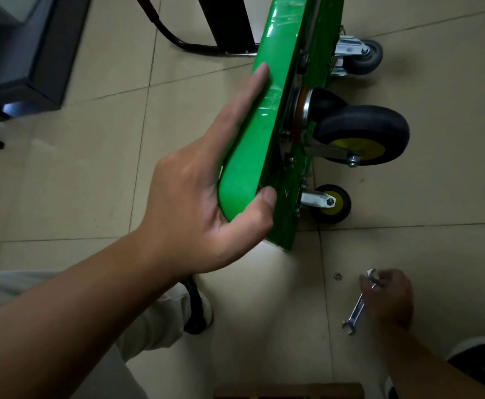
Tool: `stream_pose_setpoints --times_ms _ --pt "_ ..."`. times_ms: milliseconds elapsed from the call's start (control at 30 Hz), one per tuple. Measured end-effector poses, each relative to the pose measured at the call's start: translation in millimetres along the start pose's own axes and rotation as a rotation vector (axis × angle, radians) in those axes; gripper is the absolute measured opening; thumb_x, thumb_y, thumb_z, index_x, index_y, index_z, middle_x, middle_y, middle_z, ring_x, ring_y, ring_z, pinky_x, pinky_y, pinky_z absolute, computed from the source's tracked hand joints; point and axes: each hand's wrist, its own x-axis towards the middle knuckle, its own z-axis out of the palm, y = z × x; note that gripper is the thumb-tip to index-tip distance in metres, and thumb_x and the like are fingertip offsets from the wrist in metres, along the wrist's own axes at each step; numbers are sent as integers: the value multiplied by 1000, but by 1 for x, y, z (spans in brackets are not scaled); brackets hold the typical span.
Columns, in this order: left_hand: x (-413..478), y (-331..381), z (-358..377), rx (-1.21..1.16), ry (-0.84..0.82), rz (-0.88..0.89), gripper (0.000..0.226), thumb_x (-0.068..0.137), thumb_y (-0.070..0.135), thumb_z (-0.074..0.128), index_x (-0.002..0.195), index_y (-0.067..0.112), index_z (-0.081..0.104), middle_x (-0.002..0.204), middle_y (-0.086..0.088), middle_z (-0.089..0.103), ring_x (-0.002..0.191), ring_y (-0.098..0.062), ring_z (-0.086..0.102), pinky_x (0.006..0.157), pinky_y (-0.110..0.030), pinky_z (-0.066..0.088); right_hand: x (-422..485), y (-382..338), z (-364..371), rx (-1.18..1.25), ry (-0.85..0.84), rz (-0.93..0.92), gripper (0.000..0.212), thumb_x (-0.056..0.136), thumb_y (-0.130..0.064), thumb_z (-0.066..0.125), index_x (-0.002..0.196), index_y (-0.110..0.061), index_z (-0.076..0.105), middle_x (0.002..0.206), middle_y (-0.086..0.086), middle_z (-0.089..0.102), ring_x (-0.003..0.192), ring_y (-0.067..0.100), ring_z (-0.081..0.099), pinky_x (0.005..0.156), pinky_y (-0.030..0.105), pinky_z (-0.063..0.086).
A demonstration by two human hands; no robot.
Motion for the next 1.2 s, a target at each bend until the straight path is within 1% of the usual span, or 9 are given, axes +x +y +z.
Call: stream_pose_setpoints --times_ms 133,233,300,433,633,733,833,1033,1200 --pt "-1 0 -1 10 4 -5 79 89 37 49 155 0 28 86 -7 62 58 -10 46 59 -23 35 -13 12 3 -137 -202 295 45 72 -16 91 100 6 63 104 26 67 100 41 66 84 43 49" --pt "-2 -1 -1 12 -3 -10 79 89 37 49 156 2 28 82 -5 61 56 -9 46 58 -22 35 -13 5 5 -216 -258 257 25 76 -14 85 78 4 68 76 20 70 74 34 72 64 35 55" --pt "-2 -2 -2 18 -9 -10 79 89 38 50 156 4 27 85 -6 63 55 -8 46 58 -23 35 -9 0 2 -268 -320 244 24 79 -15 81 69 2 69 59 10 63 59 26 71 47 23 45" --pt "-4 0 -5 41 -21 -35 82 86 39 51 159 13 25 93 -8 68 55 -9 48 57 -23 37 2 -11 -10 -270 -336 192 17 80 -6 75 77 7 65 85 28 67 89 42 69 67 35 48" --pt "-4 7 -7 21 -22 -41 86 83 42 54 161 25 24 77 7 62 57 -6 55 55 -14 36 21 -93 -84 -184 -295 -32 19 96 -14 56 79 -9 49 76 19 64 80 38 68 62 30 43" --pt "-3 8 -7 -26 -15 -58 90 77 46 55 161 32 24 87 0 71 59 -5 59 57 -17 42 17 -151 -139 -149 -306 -144 22 94 -22 57 76 -9 53 76 19 68 66 32 67 62 34 52" --pt "-4 13 -6 -92 -30 -107 95 72 49 58 160 42 21 100 -3 74 68 -9 67 63 -32 56 -21 -197 -191 -65 -369 -224 34 98 -29 55 83 0 64 69 17 69 46 23 55 49 26 41" --pt "-17 26 4 -220 -121 -161 100 72 54 65 155 58 10 127 0 66 97 -22 73 76 -43 64 -118 -222 -244 67 -482 -331 8 102 -20 53 103 -12 54 74 13 70 43 24 65 38 25 39" --pt "-23 36 7 -221 -166 -135 101 73 69 64 155 59 5 152 15 42 127 -15 59 90 -40 61 -127 -226 -230 133 -274 -402 10 98 -18 59 97 -21 69 76 1 72 47 6 58 56 33 54"
